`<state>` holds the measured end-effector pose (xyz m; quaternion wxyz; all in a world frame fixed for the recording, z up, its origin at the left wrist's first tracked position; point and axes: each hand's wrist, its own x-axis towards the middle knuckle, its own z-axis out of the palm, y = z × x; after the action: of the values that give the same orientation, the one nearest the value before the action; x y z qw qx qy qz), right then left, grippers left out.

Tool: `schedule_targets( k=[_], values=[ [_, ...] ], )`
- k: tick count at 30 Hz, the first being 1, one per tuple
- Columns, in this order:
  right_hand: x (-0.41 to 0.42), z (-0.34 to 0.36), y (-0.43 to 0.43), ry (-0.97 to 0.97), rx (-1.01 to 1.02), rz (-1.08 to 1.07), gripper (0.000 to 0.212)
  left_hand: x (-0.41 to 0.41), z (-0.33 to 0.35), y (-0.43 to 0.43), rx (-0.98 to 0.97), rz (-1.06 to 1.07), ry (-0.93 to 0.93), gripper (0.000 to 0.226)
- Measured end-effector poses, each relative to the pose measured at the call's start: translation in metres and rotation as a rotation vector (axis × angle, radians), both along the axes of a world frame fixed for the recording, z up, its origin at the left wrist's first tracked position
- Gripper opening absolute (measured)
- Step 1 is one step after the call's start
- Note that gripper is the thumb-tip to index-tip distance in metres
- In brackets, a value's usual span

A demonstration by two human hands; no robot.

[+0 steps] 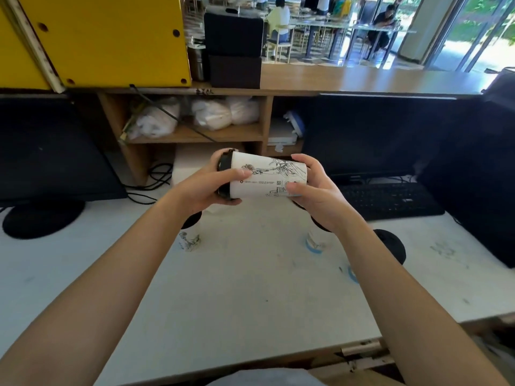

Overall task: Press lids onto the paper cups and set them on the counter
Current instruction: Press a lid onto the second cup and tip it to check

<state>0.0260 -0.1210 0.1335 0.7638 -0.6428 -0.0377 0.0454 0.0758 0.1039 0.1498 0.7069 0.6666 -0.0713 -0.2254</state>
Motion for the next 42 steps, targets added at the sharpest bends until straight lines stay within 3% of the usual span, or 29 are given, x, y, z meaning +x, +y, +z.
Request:
schedule_targets(
  k=[2, 5, 7, 9, 12, 15, 17, 20, 24, 28, 32, 35, 39, 42],
  values=[
    [0.003, 0.002, 0.002, 0.153, 0.039, -0.062, 0.043, -0.007, -0.002, -0.003, 0.008, 0.022, -0.099, 0.059],
    [0.005, 0.006, 0.005, 0.365, -0.170, -0.036, 0.059, -0.017, -0.006, -0.005, 0.054, 0.024, -0.288, 0.070],
    [0.005, 0.007, 0.006, 0.380, -0.205, 0.002, 0.058, -0.023, -0.009, -0.005, 0.101, -0.021, -0.422, 0.077],
    [0.003, 0.004, 0.005, 0.330, -0.087, 0.006, 0.050, -0.025, -0.011, 0.000, 0.141, -0.079, -0.485, 0.083],
    [-0.001, -0.004, 0.003, 0.245, 0.031, -0.015, 0.040, -0.022, -0.013, 0.009, 0.174, -0.101, -0.414, 0.080],
    [-0.002, -0.011, 0.006, 0.188, -0.007, 0.001, 0.040, -0.017, -0.016, 0.015, 0.053, -0.070, -0.107, 0.064],
    [-0.001, -0.011, 0.007, 0.146, -0.021, 0.023, 0.043, -0.015, -0.020, 0.022, -0.021, -0.108, 0.033, 0.067],
    [0.000, -0.011, 0.008, 0.070, -0.002, 0.078, 0.050, -0.014, -0.023, 0.024, -0.040, -0.136, 0.088, 0.060],
    [0.001, -0.015, 0.010, 0.033, 0.028, 0.132, 0.060, -0.014, -0.017, 0.014, 0.019, 0.010, 0.042, 0.030],
    [0.010, -0.007, 0.021, 0.221, 0.018, -0.067, 0.036, -0.022, -0.013, 0.011, 0.087, 0.077, -0.140, 0.047],
    [0.018, -0.004, 0.029, 0.366, -0.117, -0.038, 0.061, -0.029, -0.015, 0.014, 0.155, 0.089, -0.384, 0.066],
    [0.017, -0.006, 0.029, 0.389, -0.091, -0.004, 0.055, -0.028, -0.015, 0.021, 0.151, 0.042, -0.438, 0.075],
    [0.014, -0.015, 0.026, 0.349, 0.161, 0.022, 0.041, -0.027, -0.017, 0.028, 0.208, -0.052, -0.463, 0.088],
    [0.013, -0.024, 0.025, 0.290, 0.181, 0.019, 0.045, -0.021, -0.016, 0.033, 0.286, -0.095, -0.402, 0.091]
  ],
)
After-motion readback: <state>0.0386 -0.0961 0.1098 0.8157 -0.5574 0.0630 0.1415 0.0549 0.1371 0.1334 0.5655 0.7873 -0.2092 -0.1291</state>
